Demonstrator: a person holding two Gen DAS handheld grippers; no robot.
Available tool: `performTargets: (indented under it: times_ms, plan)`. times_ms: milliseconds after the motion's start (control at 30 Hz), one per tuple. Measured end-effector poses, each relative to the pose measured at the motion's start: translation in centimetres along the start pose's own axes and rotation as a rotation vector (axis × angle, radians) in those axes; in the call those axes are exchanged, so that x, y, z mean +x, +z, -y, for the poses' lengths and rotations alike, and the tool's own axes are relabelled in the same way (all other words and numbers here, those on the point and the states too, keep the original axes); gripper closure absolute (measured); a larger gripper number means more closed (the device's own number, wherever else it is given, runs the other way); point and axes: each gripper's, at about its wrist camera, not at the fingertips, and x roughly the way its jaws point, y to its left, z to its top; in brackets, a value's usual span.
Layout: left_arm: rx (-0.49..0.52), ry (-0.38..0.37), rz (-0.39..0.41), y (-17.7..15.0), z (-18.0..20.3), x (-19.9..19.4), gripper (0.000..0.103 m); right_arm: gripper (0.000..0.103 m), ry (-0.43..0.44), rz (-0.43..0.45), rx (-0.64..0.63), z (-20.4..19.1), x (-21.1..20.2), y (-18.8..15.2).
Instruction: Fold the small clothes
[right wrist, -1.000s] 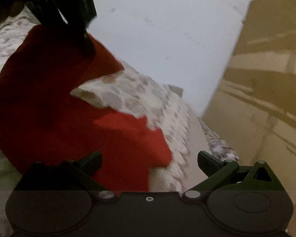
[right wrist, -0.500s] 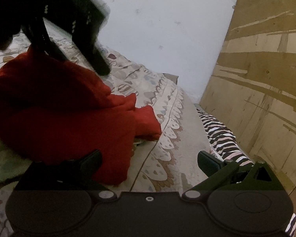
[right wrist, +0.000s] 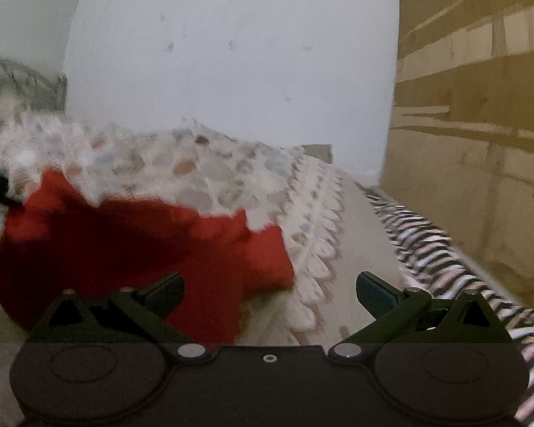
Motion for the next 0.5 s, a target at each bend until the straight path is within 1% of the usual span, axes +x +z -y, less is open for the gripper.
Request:
performTargets:
  times_ms: [67,100,200,267,300,333,367,400,433,500]
  plan:
    - [-0.032,-0.009,-0.03,-0.5,-0.7,0.8,0.001,0.0,0.124,-0.011,0.1,1.0,1.0,1.5]
    - [-0.051,-0.015,-0.032,-0.7,-1.1,1.1,0.001,0.0,0.183,-0.033,0.147,1.4,1.6,2.2]
    - [-0.095,-0.019,-0.004,-1.1,-2.1,1.6,0.001,0.0,0.397,-0.176,0.324,2.2,5.1,3.8]
    - [-0.097,-0.017,0.024,-1.1,-2.8,1.9,0.001,0.0,0.518,-0.254,0.434,2.2,6.9,4.2]
    - [-0.091,-0.017,0.027,-1.0,-3.1,2.3,0.001,0.0,0.563,-0.29,0.494,2.2,7.9,4.3]
    - [-0.086,-0.022,0.027,-0.9,-3.2,2.6,0.001,0.0,0.584,-0.322,0.559,2.2,8.9,4.4]
    - [-0.081,-0.035,0.028,-0.7,-3.3,3.0,0.002,0.0,0.578,-0.35,0.601,2.2,9.7,4.5]
    - [-0.077,-0.057,0.029,-0.6,-3.4,3.3,0.004,0.0,0.556,-0.383,0.646,2.3,10.7,4.6]
    - [-0.076,-0.077,0.031,-0.5,-3.5,3.4,0.01,0.0,0.526,-0.419,0.692,2.5,11.6,4.7]
    - [-0.067,-0.109,0.038,-0.4,-3.2,3.4,0.014,0.0,0.503,-0.461,0.766,2.8,13.1,4.7]
